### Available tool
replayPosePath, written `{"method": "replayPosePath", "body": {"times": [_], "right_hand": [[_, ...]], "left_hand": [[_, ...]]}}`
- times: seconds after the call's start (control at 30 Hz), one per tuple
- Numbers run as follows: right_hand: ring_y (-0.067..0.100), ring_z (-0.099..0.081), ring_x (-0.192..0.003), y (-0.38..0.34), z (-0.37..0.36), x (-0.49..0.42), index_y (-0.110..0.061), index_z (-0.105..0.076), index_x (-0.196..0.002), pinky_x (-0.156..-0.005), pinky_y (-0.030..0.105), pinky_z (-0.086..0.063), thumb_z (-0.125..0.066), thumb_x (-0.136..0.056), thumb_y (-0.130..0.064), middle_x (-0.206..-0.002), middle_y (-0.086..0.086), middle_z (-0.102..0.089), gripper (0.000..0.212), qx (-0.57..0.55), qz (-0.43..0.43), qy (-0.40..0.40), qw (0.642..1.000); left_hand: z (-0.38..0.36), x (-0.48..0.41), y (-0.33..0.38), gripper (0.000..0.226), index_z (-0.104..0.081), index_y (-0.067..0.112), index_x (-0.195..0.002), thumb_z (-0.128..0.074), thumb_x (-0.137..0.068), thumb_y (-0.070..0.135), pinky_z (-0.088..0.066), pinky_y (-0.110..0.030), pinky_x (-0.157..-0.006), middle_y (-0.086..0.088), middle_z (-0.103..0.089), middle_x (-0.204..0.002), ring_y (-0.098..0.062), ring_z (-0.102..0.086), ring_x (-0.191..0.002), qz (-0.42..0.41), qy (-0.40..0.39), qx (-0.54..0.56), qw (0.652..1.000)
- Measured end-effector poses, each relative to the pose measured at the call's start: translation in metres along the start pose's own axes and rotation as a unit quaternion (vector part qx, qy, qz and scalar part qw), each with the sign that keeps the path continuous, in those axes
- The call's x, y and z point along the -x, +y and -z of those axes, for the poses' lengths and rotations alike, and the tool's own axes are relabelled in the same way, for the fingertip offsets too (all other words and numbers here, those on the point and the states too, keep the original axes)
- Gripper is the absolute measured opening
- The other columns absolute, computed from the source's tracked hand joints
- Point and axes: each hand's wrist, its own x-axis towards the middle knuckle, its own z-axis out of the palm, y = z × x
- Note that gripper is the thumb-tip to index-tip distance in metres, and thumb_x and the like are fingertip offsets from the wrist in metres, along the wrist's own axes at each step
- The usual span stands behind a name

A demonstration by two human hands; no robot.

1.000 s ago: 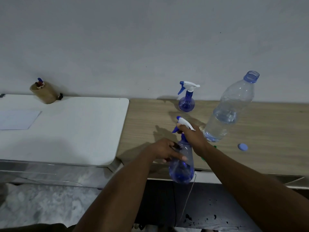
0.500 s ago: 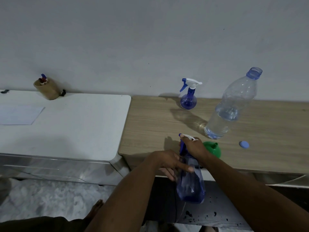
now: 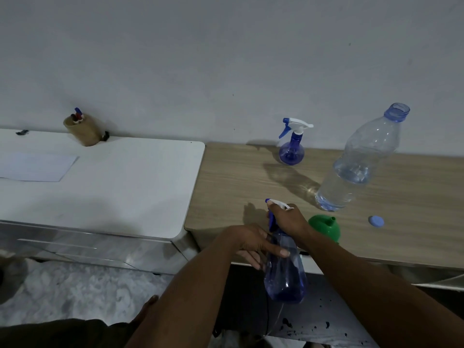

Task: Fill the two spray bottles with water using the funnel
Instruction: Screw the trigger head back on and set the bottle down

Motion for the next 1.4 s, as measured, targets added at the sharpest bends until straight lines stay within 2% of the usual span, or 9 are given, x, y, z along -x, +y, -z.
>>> {"method": "replayPosePath", "body": {"times": [0.17, 0.33, 0.47, 0.6, 0.77, 0.9, 1.0, 1.2, 1.4], "right_hand": [[0.022, -0.07, -0.081, 0.009, 0.006, -0.002, -0.015, -0.075, -0.093, -0.076, 0.032, -0.054, -0.06, -0.094, -0.043, -0.085, 0.005, -0.075, 0.031, 0.003, -0.01, 0.025, 1.0], [0.024, -0.069, -0.072, 0.003, 0.018, 0.001, -0.011, -0.074, -0.086, -0.073, 0.036, -0.057, -0.06, -0.094, -0.041, -0.079, 0.009, -0.074, 0.034, 0.011, -0.019, 0.074, 0.997], [0.023, -0.071, -0.073, -0.014, 0.025, 0.003, -0.017, -0.071, -0.099, -0.069, 0.036, -0.059, -0.059, -0.095, -0.041, -0.085, 0.01, -0.072, 0.027, 0.006, -0.008, 0.035, 0.999], [0.025, -0.071, -0.083, -0.045, 0.031, 0.001, -0.016, -0.066, -0.094, -0.076, 0.042, -0.057, -0.061, -0.092, -0.045, -0.091, 0.009, -0.073, 0.029, 0.021, 0.072, 0.022, 0.997], [0.006, -0.05, -0.058, -0.11, 0.04, -0.005, -0.018, -0.056, -0.072, -0.054, 0.021, -0.035, -0.063, -0.094, -0.031, -0.066, -0.004, -0.057, 0.026, 0.239, 0.223, 0.026, 0.945], [0.002, -0.05, -0.059, -0.163, 0.042, -0.021, -0.012, -0.064, -0.08, -0.054, 0.022, -0.034, -0.069, -0.088, -0.031, -0.063, -0.01, -0.055, 0.021, 0.31, 0.29, 0.036, 0.904], [0.013, -0.055, -0.064, -0.2, 0.038, -0.034, -0.008, -0.067, -0.084, -0.062, 0.029, -0.042, -0.07, -0.086, -0.029, -0.069, -0.002, -0.062, 0.022, 0.337, 0.334, 0.036, 0.88], [0.024, -0.064, -0.082, -0.243, 0.026, -0.082, -0.01, -0.072, -0.098, -0.075, 0.039, -0.052, -0.07, -0.088, -0.026, -0.092, 0.007, -0.071, 0.019, 0.381, 0.347, 0.02, 0.857], [0.025, -0.066, -0.083, -0.246, 0.017, -0.135, -0.011, -0.073, -0.101, -0.074, 0.038, -0.053, -0.068, -0.09, -0.021, -0.093, 0.007, -0.072, 0.016, 0.403, 0.326, 0.033, 0.855]], "left_hand": [[-0.002, -0.004, 0.001, 0.054, -0.067, 0.013, -0.121, -0.084, -0.076, 0.036, -0.058, -0.037, -0.089, -0.014, -0.069, -0.117, -0.025, -0.07, -0.098, 0.0, -0.002, -0.009, 1.0], [-0.008, -0.008, 0.014, 0.051, -0.067, 0.012, -0.12, -0.083, -0.078, 0.035, -0.058, -0.034, -0.086, -0.015, -0.069, -0.118, -0.023, -0.069, -0.094, -0.016, -0.009, -0.018, 1.0], [-0.002, -0.008, 0.023, 0.045, -0.069, 0.016, -0.113, -0.085, -0.075, 0.036, -0.058, -0.034, -0.087, -0.008, -0.072, -0.106, -0.021, -0.07, -0.093, -0.026, 0.006, -0.03, 0.999], [0.019, 0.0, 0.035, 0.043, -0.065, 0.023, -0.109, -0.086, -0.073, 0.036, -0.058, -0.035, -0.087, -0.004, -0.071, -0.104, -0.021, -0.07, -0.097, -0.066, 0.056, -0.051, 0.995], [0.054, 0.012, 0.05, 0.066, -0.061, 0.019, -0.121, -0.091, -0.065, 0.038, -0.059, -0.036, -0.087, -0.003, -0.068, -0.112, -0.018, -0.068, -0.1, -0.148, 0.15, -0.081, 0.974], [0.08, 0.02, 0.068, 0.068, -0.062, 0.024, -0.121, -0.09, -0.063, 0.047, -0.056, -0.031, -0.084, 0.008, -0.067, -0.102, -0.012, -0.065, -0.094, -0.227, 0.316, -0.112, 0.915], [0.1, 0.02, 0.083, 0.067, -0.062, 0.021, -0.125, -0.086, -0.068, 0.048, -0.044, -0.024, -0.075, 0.007, -0.062, -0.098, -0.013, -0.06, -0.089, -0.271, 0.417, -0.109, 0.861], [0.142, 0.008, 0.112, 0.049, -0.058, 0.016, -0.122, -0.072, -0.085, 0.044, -0.05, -0.032, -0.083, -0.004, -0.07, -0.103, -0.023, -0.065, -0.095, -0.256, 0.477, -0.117, 0.832], [0.167, -0.019, 0.118, 0.058, -0.049, 0.012, -0.137, -0.073, -0.088, 0.032, -0.052, -0.034, -0.09, -0.007, -0.067, -0.114, -0.024, -0.064, -0.103, -0.238, 0.459, -0.061, 0.854]]}}
